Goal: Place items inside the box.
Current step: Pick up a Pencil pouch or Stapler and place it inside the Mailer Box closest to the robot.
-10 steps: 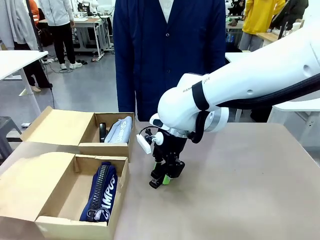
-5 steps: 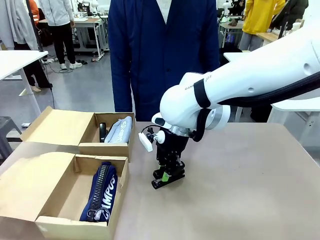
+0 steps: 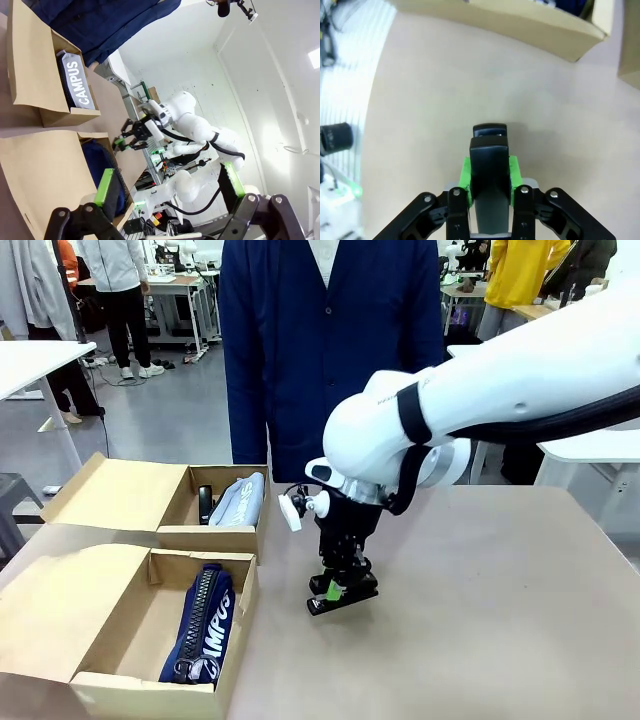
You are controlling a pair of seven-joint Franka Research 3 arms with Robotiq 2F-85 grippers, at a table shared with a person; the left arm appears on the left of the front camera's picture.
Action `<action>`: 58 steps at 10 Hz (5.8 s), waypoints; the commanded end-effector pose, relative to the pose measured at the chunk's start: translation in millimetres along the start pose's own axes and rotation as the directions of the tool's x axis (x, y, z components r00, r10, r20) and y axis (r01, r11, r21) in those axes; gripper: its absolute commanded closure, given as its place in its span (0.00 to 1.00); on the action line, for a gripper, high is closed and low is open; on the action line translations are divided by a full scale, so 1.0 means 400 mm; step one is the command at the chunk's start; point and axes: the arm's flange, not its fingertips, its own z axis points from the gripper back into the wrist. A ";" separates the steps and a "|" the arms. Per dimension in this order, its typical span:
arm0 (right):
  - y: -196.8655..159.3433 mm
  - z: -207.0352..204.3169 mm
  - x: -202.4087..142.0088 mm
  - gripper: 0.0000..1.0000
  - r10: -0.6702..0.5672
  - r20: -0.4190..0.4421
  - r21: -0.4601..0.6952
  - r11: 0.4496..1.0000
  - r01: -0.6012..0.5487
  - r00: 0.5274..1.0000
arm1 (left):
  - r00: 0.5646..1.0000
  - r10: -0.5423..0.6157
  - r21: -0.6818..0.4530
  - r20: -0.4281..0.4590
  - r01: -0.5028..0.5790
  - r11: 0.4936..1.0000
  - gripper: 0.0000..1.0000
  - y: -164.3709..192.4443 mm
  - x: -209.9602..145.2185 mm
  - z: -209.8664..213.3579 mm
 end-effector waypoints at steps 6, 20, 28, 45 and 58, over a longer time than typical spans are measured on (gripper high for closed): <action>0.591 0.254 -0.091 0.87 -0.474 0.313 -0.122 0.840 0.529 0.823 | 1.000 -0.021 -0.016 0.005 0.021 1.000 0.00 -0.006 -0.002 -0.002; 0.664 0.288 -0.144 0.68 -0.730 0.647 0.037 -0.257 0.966 -0.219 | 1.000 -0.021 -0.016 0.005 0.021 1.000 0.00 -0.006 -0.002 -0.002; 0.703 0.271 -0.342 0.68 -0.864 0.460 0.051 -0.204 0.978 -0.204 | 1.000 -0.021 -0.016 0.005 0.021 1.000 0.00 -0.006 -0.002 -0.002; 0.396 0.207 0.045 0.68 -0.903 0.411 0.477 0.093 0.874 -0.128 | 1.000 -0.021 -0.016 0.005 0.021 1.000 0.00 -0.006 -0.002 -0.002; 0.237 0.004 0.537 0.68 -0.916 0.374 0.372 0.007 0.928 -0.143 | 1.000 -0.021 -0.016 0.005 0.021 1.000 0.00 -0.006 -0.002 -0.002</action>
